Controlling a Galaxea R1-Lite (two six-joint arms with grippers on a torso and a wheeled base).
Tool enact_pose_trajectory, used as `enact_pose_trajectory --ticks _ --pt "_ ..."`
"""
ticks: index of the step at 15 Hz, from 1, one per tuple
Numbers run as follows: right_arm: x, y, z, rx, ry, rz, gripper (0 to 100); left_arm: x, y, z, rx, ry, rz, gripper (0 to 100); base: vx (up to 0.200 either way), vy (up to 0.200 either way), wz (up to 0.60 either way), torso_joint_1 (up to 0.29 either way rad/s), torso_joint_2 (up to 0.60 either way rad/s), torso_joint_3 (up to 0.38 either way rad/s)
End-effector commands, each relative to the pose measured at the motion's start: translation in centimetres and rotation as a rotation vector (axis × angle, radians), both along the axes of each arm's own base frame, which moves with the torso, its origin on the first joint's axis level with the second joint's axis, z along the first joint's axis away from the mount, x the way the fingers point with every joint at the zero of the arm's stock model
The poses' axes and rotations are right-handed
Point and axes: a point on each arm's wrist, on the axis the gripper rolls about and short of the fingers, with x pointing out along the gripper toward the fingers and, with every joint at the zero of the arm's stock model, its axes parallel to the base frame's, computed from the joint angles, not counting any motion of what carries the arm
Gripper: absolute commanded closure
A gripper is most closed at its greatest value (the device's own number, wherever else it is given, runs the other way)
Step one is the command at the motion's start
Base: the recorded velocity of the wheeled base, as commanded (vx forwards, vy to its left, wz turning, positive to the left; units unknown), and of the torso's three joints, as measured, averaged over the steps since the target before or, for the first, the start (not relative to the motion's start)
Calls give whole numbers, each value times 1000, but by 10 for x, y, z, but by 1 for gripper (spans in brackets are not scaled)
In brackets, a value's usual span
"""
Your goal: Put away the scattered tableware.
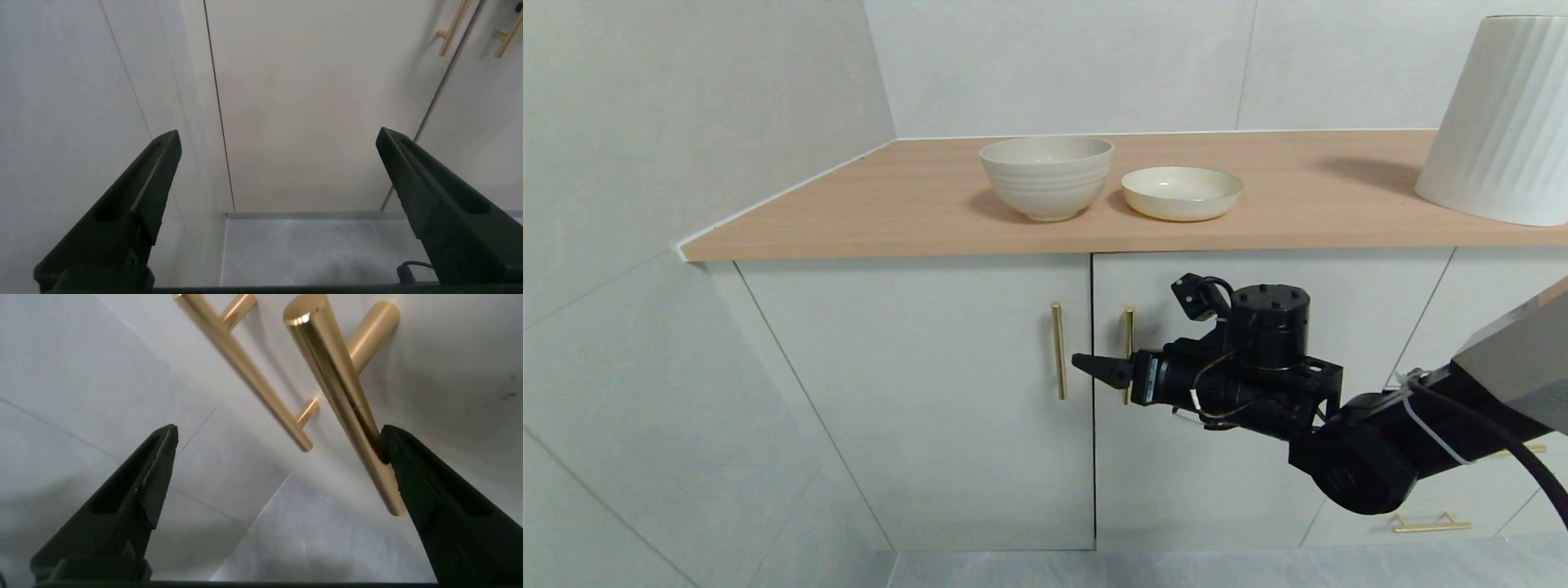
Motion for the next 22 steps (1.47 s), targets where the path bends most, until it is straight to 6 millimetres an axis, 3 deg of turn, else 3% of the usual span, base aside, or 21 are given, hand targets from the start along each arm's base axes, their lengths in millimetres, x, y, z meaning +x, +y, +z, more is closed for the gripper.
enact_pose_trajectory --ticks 1,11,21,22 --pt "-6 -2 9 12 -14 15 0 0 0 0 0 0 0 0 0 0 0 0 0 0" --pt "-47 -35 35 13 90 297 0 0 0 0 0 0 0 0 0 0 0 0 0 0" --pt "-53 -41 33 15 104 336 0 0 0 1 24 -6 -1 0 0 0 0 0 0 0" --pt "-55 -43 36 19 96 336 0 -5 0 16 25 -54 -19 0 0 0 0 0 0 0"
